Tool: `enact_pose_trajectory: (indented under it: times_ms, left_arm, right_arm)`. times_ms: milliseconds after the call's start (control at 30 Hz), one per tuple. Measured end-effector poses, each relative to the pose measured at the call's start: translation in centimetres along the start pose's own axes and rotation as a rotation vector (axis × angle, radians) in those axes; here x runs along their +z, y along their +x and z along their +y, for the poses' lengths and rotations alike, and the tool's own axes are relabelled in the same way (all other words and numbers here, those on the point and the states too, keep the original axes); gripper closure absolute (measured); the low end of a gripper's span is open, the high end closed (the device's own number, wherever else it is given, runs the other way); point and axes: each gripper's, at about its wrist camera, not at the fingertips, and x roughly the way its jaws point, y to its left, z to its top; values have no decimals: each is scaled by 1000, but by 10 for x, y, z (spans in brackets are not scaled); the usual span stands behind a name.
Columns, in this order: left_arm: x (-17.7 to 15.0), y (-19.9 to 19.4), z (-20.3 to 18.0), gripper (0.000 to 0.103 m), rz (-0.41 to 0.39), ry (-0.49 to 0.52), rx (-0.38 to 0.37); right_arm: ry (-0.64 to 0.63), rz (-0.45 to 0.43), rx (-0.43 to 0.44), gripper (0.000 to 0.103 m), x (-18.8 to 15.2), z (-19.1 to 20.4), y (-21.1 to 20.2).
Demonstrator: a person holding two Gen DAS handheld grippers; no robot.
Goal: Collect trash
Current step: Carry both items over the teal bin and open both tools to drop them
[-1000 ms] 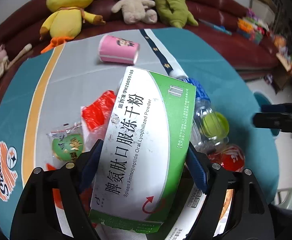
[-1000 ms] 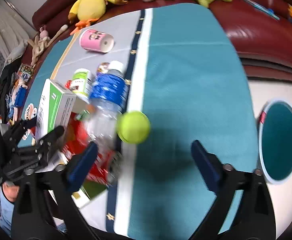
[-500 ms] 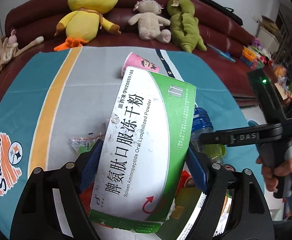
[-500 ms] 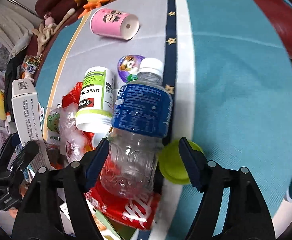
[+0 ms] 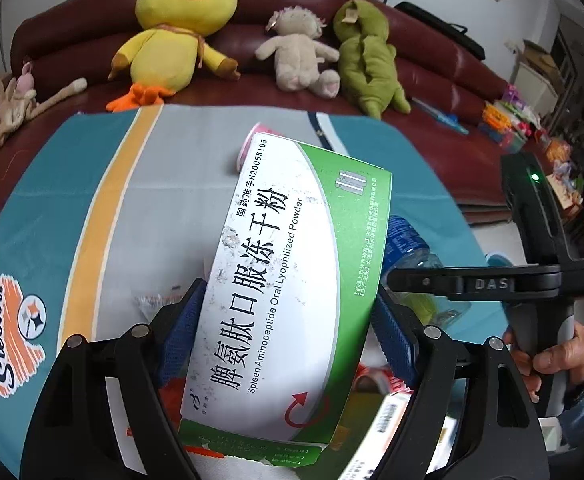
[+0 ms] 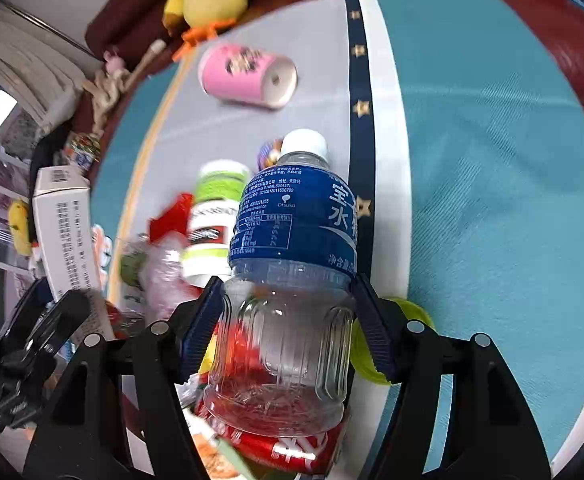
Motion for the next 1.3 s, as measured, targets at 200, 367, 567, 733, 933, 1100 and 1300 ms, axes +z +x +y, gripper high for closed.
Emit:
enact_pose_trajectory:
  times_ms: [200, 367, 567, 733, 933, 1100, 1300]
  left_arm:
    - [20, -15, -20, 24, -19, 10, -33]
    - [29, -16, -72, 24, -10, 95, -63]
    - [37, 6, -164, 23, 31, 230, -147]
    - [31, 46, -263, 23, 113, 353, -230]
    - [7, 114, -367, 23, 244, 481, -269]
    - [-22, 166, -423, 23, 351, 567, -272]
    - [-44, 214, -463, 21, 442, 644, -251]
  right_arm:
    - [19, -79, 59, 40, -4, -16, -47]
    - [76, -156, 64, 40, -16, -57, -94]
    - [225, -289, -25, 40, -53, -148, -173]
    - [388, -374, -126, 40, -100, -241, -234]
    - [569, -386, -177, 40, -149, -335, -250]
    - [640, -374, -163, 40, -174, -376, -243]
    - [679, -363, -159, 40, -179, -403, -233]
